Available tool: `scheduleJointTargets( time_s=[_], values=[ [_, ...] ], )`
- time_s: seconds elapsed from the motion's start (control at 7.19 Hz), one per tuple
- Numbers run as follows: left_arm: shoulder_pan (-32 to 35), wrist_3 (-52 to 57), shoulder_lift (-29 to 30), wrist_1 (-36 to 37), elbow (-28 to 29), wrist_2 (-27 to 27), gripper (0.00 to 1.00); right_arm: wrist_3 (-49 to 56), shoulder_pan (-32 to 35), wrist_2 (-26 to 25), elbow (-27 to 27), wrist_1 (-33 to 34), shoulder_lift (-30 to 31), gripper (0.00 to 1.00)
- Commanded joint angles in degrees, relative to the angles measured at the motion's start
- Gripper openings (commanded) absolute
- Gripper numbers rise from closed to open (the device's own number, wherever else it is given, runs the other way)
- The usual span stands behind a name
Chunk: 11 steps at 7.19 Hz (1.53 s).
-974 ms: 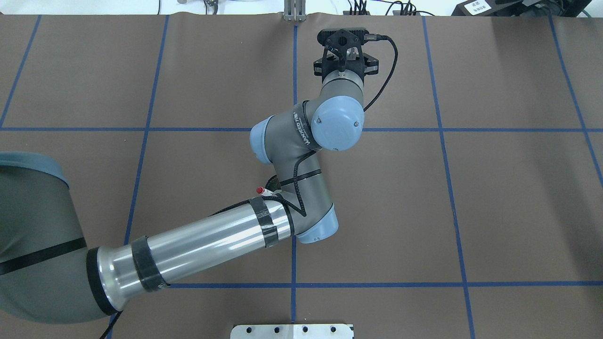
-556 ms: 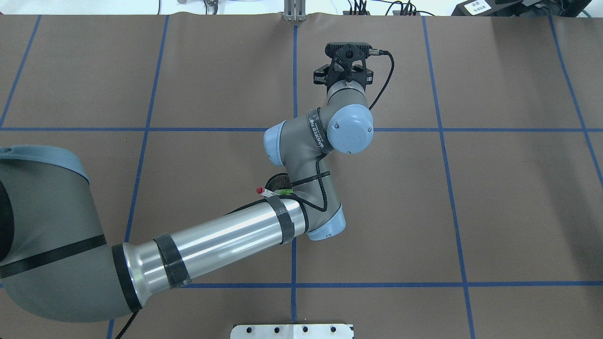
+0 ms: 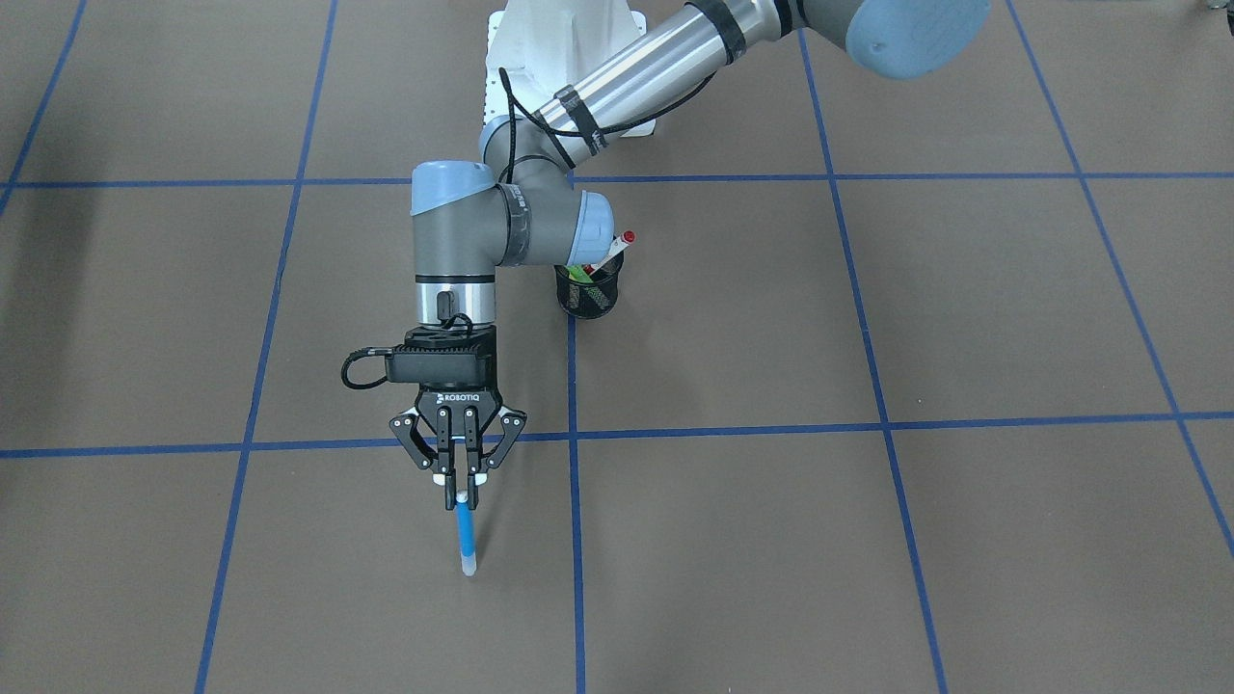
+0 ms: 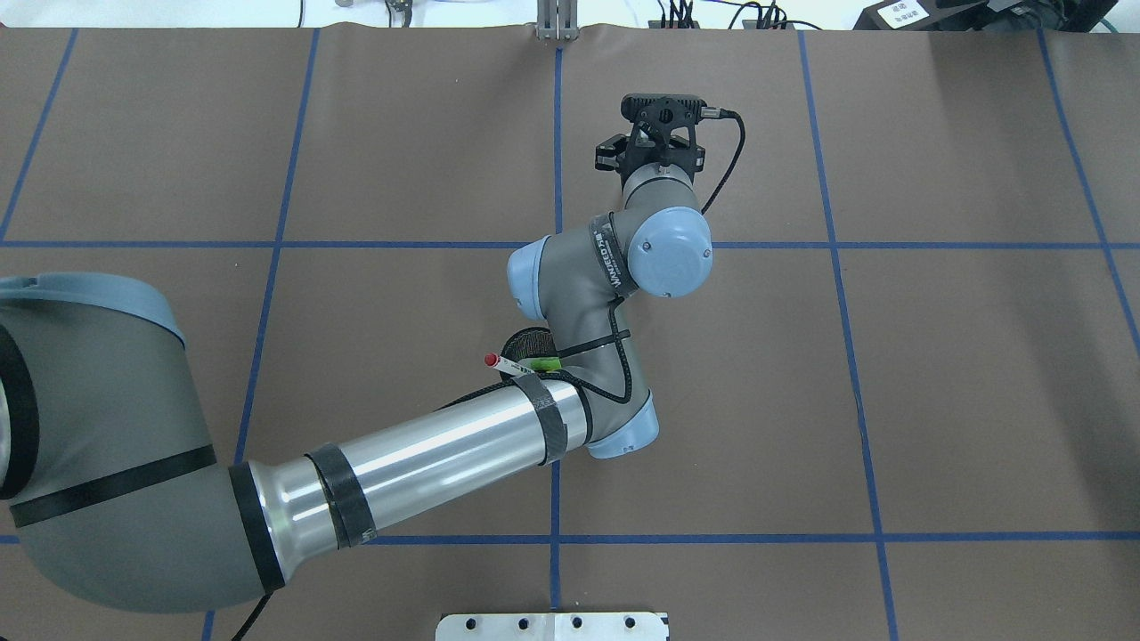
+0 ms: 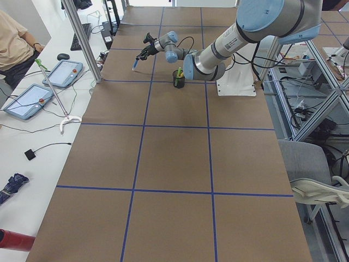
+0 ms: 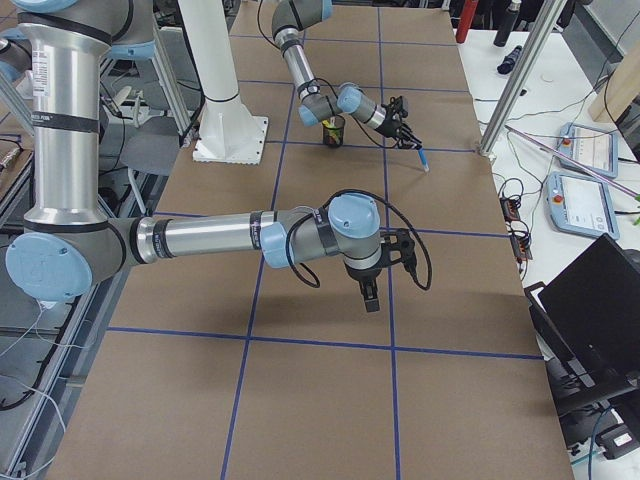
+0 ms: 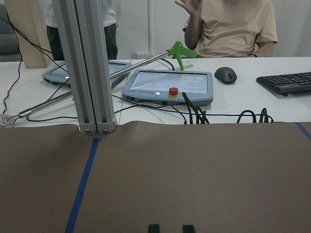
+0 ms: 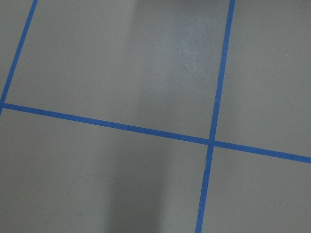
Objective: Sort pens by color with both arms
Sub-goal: 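Carry the blue pen farther from the robot and set it down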
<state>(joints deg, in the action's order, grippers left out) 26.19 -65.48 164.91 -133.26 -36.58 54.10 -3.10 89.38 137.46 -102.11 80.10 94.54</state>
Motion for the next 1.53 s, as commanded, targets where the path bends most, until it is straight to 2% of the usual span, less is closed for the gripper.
scheduleJointTargets(
  time_s=[0.0,0.42,0.56,0.7,0.97,1.11,1.39],
  values=[
    [-1.31,0.09,-0.03,-0.25,-1.73,0.22,0.43,0.02,0.0,0.0,0.16,-0.03,-0.24,1.0],
    [-1.5,0.18,-0.03,-0.25,-3.57,0.74,0.47,0.02,-0.09,0.0,0.42,-0.03,-0.24,1.0],
    [-1.5,0.7,-0.29,-0.07,-6.11,3.53,0.5,0.02,-0.09,0.0,0.33,-0.03,-0.32,1.0],
    [-1.67,0.88,-0.64,0.54,-9.01,5.73,0.61,-0.07,-0.09,0.0,0.33,-0.03,-0.32,1.0],
    [-2.2,5.6,-0.82,6.66,-15.16,7.51,0.98,-0.07,-0.09,0.0,0.33,-0.03,-0.32,1.0],
    [-2.11,6.5,-1.17,11.13,-18.67,9.69,0.99,-0.15,0.0,0.0,0.16,-0.03,-0.32,1.0],
    [-1.85,7.03,-1.17,23.86,-26.13,17.5,0.99,-0.16,0.0,0.0,-0.11,-0.12,-0.32,1.0]
  ],
)
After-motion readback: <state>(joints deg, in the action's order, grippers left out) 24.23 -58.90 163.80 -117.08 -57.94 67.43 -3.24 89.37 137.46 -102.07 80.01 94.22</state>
